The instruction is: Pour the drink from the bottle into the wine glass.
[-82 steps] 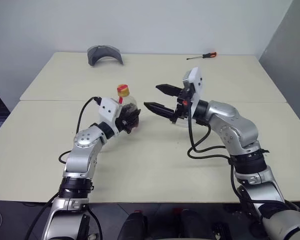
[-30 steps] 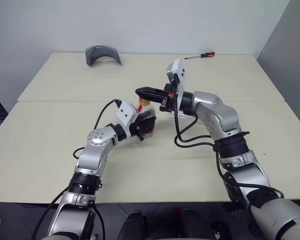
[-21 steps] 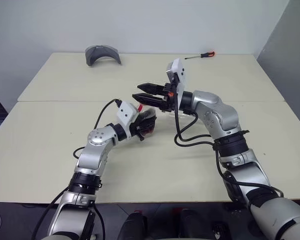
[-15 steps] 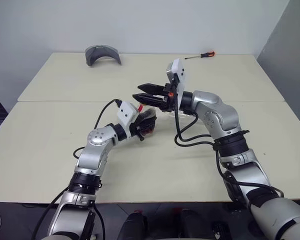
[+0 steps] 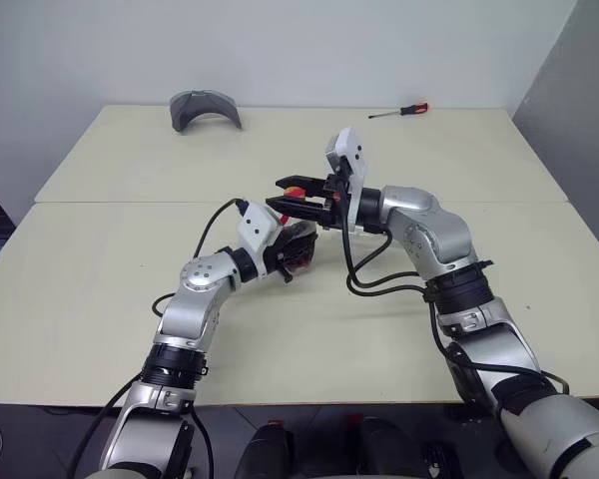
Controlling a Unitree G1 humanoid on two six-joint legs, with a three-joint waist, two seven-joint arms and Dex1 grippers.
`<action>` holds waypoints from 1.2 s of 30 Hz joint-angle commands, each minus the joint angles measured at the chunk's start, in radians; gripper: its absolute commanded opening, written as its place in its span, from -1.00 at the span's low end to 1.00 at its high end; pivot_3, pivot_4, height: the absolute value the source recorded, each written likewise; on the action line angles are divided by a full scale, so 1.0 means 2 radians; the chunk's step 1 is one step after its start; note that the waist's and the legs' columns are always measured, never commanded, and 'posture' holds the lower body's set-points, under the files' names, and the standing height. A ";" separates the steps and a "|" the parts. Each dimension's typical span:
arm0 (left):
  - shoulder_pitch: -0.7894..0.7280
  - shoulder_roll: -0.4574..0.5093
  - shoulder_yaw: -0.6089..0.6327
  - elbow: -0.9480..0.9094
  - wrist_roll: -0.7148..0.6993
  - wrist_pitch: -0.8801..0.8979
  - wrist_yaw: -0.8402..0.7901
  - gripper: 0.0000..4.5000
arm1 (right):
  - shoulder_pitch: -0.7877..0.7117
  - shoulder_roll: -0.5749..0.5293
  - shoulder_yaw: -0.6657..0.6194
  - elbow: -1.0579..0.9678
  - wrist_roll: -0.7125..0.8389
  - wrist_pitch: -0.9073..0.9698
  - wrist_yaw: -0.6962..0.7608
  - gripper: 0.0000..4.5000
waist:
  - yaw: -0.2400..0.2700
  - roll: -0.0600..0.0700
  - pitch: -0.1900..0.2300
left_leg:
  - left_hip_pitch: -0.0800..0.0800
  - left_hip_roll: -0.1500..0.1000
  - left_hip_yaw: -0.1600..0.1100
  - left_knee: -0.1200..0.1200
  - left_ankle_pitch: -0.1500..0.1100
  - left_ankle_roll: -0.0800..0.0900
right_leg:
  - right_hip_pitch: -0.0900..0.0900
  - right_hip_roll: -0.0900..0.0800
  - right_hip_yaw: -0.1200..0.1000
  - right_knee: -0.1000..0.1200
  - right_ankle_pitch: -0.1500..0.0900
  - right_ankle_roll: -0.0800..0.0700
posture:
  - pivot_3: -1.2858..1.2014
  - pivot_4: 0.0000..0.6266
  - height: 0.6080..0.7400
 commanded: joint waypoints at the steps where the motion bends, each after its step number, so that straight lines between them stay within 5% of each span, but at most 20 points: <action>1: -0.018 -0.001 0.005 -0.022 -0.003 -0.012 0.001 -0.59 | -0.015 0.004 -0.018 -0.003 0.009 -0.008 -0.003 0.02 | 0.000 0.000 0.000 | 0.000 0.000 0.000 0.000 0.000 0.000 | 0.000 0.000 0.000 0.000 0.000 0.000 | 0.03 -0.52 1.00; 31: -0.024 0.002 0.006 -0.011 0.000 -0.017 0.000 -0.60 | -0.013 0.012 -0.025 -0.007 0.016 -0.017 0.003 0.02 | 0.000 0.000 0.000 | 0.000 0.000 0.000 0.000 0.000 0.000 | 0.000 0.000 0.000 0.000 0.000 0.000 | 0.03 -0.52 1.00; 36: -0.022 0.001 0.004 -0.014 0.000 -0.015 0.000 -0.60 | -0.018 0.014 -0.031 0.000 0.020 -0.014 0.000 -0.45 | 0.000 0.000 0.000 | 0.000 0.000 0.000 0.000 0.000 0.000 | 0.000 0.000 0.000 0.000 0.000 0.000 | 0.03 -0.52 1.00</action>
